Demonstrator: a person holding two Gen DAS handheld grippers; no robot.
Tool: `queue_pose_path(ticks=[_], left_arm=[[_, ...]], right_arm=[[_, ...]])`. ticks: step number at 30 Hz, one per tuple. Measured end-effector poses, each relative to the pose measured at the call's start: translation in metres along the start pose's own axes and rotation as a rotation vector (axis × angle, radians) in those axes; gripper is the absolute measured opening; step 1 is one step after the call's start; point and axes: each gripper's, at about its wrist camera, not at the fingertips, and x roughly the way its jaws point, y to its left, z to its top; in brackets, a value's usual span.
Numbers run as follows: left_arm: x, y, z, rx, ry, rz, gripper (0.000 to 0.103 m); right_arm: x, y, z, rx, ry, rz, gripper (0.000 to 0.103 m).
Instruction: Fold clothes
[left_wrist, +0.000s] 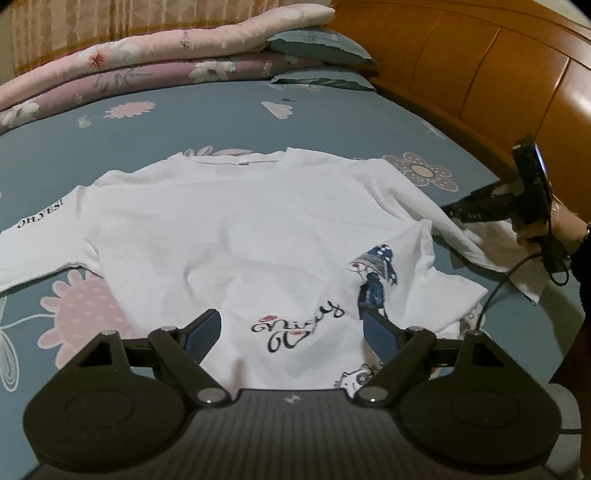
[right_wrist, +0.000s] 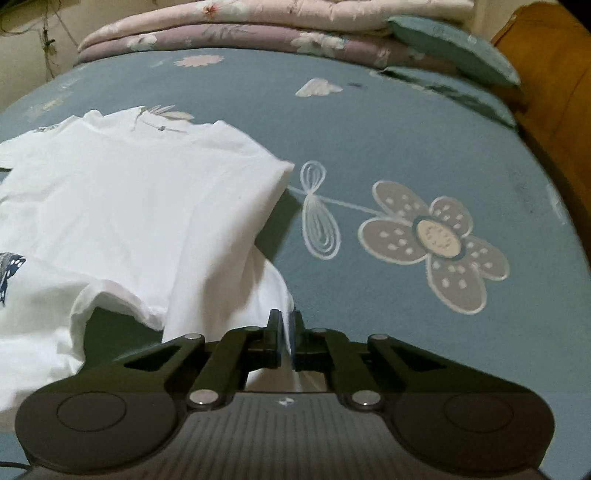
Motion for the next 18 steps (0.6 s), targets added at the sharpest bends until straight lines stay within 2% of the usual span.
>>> queue_pose_path(ticks=[3, 9, 11, 14, 15, 16, 18], left_arm=[[-0.003, 0.001, -0.001, 0.004, -0.004, -0.003, 0.084], [-0.005, 0.008, -0.001, -0.012, -0.013, 0.004, 0.084], [-0.004, 0.01, -0.001, -0.016, -0.013, 0.003, 0.084], [-0.003, 0.013, -0.001, -0.017, -0.014, -0.001, 0.084], [-0.003, 0.014, -0.001, -0.016, -0.017, -0.005, 0.084], [-0.004, 0.015, -0.001, -0.019, -0.019, -0.01, 0.084], [-0.004, 0.019, -0.001, -0.03, -0.024, -0.022, 0.084]], right_arm=[[-0.006, -0.002, 0.007, -0.005, -0.022, -0.078, 0.004], [-0.014, -0.034, 0.026, 0.021, -0.039, -0.262, 0.004], [-0.012, -0.042, 0.029, 0.036, -0.028, -0.26, 0.004], [0.0, -0.043, 0.031, 0.01, 0.044, -0.281, 0.004], [0.005, -0.042, 0.031, 0.002, 0.068, -0.288, 0.011], [0.009, -0.042, 0.032, -0.005, 0.092, -0.296, 0.013], [0.002, -0.044, 0.037, 0.036, 0.04, -0.244, 0.015]])
